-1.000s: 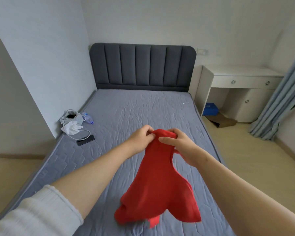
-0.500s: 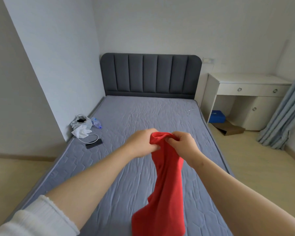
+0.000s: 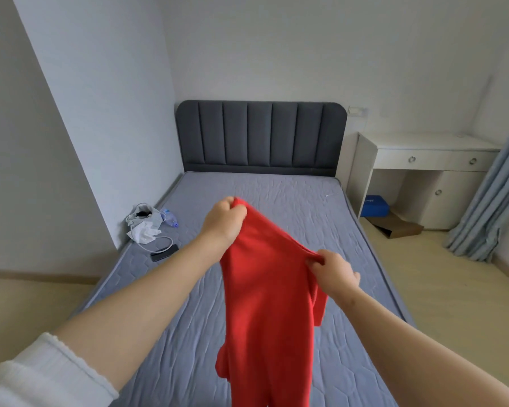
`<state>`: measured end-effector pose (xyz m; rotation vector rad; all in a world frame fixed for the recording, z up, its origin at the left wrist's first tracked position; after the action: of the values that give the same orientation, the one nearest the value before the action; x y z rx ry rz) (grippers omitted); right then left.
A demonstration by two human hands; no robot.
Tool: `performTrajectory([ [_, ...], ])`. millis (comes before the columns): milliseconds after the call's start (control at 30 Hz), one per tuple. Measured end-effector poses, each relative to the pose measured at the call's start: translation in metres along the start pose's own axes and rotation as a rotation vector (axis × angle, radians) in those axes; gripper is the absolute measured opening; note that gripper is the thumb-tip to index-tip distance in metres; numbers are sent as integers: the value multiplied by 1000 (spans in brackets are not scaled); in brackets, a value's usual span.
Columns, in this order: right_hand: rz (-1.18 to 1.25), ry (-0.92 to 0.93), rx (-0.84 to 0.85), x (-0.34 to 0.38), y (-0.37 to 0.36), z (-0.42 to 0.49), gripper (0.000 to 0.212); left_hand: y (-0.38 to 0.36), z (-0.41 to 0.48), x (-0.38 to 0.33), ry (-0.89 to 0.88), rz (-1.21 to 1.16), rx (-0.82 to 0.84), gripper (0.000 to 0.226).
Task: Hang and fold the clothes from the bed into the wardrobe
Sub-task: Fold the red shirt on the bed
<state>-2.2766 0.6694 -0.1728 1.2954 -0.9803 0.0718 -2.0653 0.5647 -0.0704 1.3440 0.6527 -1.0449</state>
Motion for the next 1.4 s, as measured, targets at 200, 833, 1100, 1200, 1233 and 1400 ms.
performTrajectory([
  [200, 290, 220, -49, 35, 14, -1, 17, -43, -35, 32, -204, 479, 616, 39],
  [833, -11, 161, 364, -13, -50, 14, 13, 11, 4, 148, 219, 1084, 901, 30],
  [1100, -490, 37, 180, -20, -77, 66, 30, -11, 84, 185, 139, 1069, 387, 19],
  [1200, -225, 49, -38, 7, -44, 94, 30, 10, 124, 161, 82, 844, 157, 20],
  [1233, -142, 53, -98, 17, -31, 100, 30, 20, 134, 146, 50, 794, 83, 21],
  [1400, 97, 222, -426, 72, 39, 108, 30, 66, 152, 64, -165, 579, -200, 17],
])
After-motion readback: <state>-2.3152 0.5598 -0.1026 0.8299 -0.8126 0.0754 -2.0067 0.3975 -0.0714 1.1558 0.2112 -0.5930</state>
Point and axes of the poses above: each hand's wrist, its own z-axis towards the middle knuckle, its own y-axis out of the back of the hand, x = y × z, the point moved 10 cm from there along z, towards the middle knuckle, and after that the axes turned 2 degrees about z, right-handed, at the moved point
